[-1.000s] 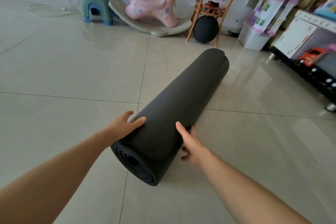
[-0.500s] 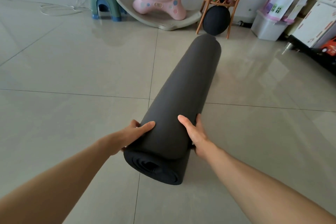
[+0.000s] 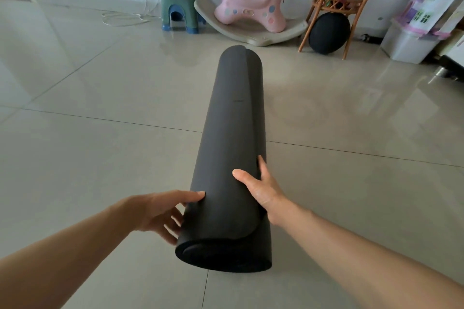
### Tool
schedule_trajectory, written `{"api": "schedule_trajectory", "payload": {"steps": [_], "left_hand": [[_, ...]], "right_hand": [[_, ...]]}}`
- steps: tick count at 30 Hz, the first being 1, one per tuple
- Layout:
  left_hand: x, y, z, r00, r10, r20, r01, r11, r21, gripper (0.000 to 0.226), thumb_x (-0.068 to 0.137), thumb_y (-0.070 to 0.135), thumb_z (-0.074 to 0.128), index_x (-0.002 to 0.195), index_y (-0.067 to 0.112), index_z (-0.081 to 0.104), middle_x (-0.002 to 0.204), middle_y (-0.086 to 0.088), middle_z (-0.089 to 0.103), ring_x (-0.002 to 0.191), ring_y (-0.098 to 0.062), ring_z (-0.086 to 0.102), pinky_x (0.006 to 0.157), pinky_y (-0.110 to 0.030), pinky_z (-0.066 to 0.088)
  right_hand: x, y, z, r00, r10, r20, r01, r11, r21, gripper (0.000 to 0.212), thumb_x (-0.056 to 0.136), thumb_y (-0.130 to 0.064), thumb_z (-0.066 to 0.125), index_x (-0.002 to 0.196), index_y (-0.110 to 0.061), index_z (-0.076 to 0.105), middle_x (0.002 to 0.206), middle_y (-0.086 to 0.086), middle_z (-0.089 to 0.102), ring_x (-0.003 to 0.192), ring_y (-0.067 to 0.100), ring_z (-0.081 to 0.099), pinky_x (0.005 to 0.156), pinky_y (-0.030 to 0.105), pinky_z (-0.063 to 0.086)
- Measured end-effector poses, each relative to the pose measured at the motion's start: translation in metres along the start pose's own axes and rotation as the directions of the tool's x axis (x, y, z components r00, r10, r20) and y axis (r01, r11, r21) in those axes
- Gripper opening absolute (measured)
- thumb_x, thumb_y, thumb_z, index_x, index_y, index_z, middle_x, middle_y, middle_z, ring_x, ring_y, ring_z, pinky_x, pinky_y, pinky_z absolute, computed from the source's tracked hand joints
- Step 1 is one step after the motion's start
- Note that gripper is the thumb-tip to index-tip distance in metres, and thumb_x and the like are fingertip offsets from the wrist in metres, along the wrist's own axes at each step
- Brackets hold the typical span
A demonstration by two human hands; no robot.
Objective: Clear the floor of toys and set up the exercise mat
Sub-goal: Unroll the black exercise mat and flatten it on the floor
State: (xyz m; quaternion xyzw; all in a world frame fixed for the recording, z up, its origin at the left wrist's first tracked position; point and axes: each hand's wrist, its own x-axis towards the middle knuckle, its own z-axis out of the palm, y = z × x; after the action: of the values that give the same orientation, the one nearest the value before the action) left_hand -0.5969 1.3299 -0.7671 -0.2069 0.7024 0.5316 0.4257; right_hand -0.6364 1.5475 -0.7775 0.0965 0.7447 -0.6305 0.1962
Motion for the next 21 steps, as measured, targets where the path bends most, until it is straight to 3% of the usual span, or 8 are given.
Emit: {"api": "schedule_trajectory", "payload": {"steps": [3,5,7,9,11,15,19,21], "left_hand": [[-0.009,0.007,-0.005,0.999,-0.045,-0.029,0.050,0.984,0.173,0.083,0.066,0.065,0.055,0.126,0.008,0.046,0.111,-0.014,0.057,0.096,-0.029,0.063,0.089,-0.045,0.051],[-0.012,0.022,0.005,0.980,0.093,-0.175,-0.050,0.971,0.232,0.070,0.081,0.063,0.048,0.131,0.014,0.040,0.120,-0.006,0.051,0.109,-0.022,0.053,0.091,-0.038,0.043],[-0.011,0.046,0.019,0.811,0.439,-0.386,-0.387,0.898,0.208,0.057,0.090,0.048,0.048,0.137,0.019,0.036,0.136,-0.001,0.043,0.121,-0.016,0.043,0.096,-0.032,0.036],[-0.015,0.076,0.030,0.588,0.721,-0.367,-0.641,0.692,0.331,0.045,0.095,0.036,0.044,0.138,0.026,0.037,0.144,0.004,0.040,0.131,-0.012,0.036,0.106,-0.028,0.030],[-0.012,0.096,0.038,0.568,0.797,-0.205,-0.706,0.600,0.377,0.039,0.097,0.037,0.035,0.136,0.032,0.041,0.140,0.008,0.045,0.132,-0.008,0.037,0.109,-0.028,0.025],[0.008,0.097,0.036,0.603,0.749,-0.274,-0.361,0.563,0.743,0.033,0.099,0.036,0.019,0.104,0.033,0.052,0.115,0.006,0.059,0.125,-0.015,0.044,0.112,-0.047,-0.006],[0.014,0.069,-0.006,0.577,0.601,-0.553,-0.044,0.699,0.713,0.044,0.098,0.033,0.016,0.105,0.017,0.057,0.112,-0.003,0.061,0.117,-0.025,0.051,0.109,-0.057,-0.010],[0.019,0.050,-0.029,0.593,0.531,-0.606,0.133,0.677,0.723,0.047,0.096,0.037,0.014,0.098,0.017,0.057,0.112,-0.005,0.060,0.123,-0.032,0.045,0.107,-0.059,-0.015]], "right_hand": [[-0.003,0.000,0.008,1.000,0.010,-0.002,-0.010,1.000,-0.014,0.094,0.071,-0.049,0.071,0.145,-0.042,0.015,0.145,-0.001,0.035,0.127,0.023,0.042,0.107,0.044,0.037],[-0.004,-0.003,0.011,1.000,0.001,-0.015,-0.002,0.998,-0.055,0.093,0.071,-0.051,0.070,0.146,-0.040,0.014,0.147,0.000,0.032,0.130,0.024,0.039,0.109,0.044,0.034],[-0.005,-0.006,0.015,0.999,-0.031,-0.031,0.026,0.991,-0.130,0.086,0.077,-0.055,0.062,0.147,-0.037,0.014,0.152,0.002,0.024,0.137,0.024,0.030,0.113,0.043,0.027],[-0.005,-0.010,0.019,0.997,-0.068,-0.021,0.063,0.979,-0.196,0.068,0.089,-0.053,0.047,0.147,-0.035,0.016,0.156,0.003,0.013,0.143,0.021,0.016,0.117,0.041,0.015],[-0.004,-0.013,0.023,0.997,-0.076,0.024,0.080,0.956,-0.282,0.054,0.097,-0.043,0.033,0.147,-0.033,0.017,0.158,0.001,0.005,0.144,0.018,0.004,0.114,0.037,0.008],[-0.005,-0.007,0.029,0.994,-0.073,0.081,0.102,0.877,-0.469,0.055,0.096,-0.042,0.033,0.146,-0.041,0.008,0.157,-0.004,-0.006,0.145,0.019,0.003,0.115,0.042,0.008],[-0.002,-0.004,0.035,0.994,-0.069,0.090,0.104,0.871,-0.480,0.058,0.094,-0.045,0.038,0.144,-0.045,0.009,0.157,-0.004,-0.007,0.144,0.020,0.006,0.115,0.053,0.009],[-0.002,-0.004,0.034,0.994,-0.073,0.084,0.104,0.870,-0.482,0.058,0.094,-0.044,0.040,0.144,-0.047,0.010,0.157,-0.006,-0.006,0.144,0.019,0.008,0.115,0.052,0.010]]}}
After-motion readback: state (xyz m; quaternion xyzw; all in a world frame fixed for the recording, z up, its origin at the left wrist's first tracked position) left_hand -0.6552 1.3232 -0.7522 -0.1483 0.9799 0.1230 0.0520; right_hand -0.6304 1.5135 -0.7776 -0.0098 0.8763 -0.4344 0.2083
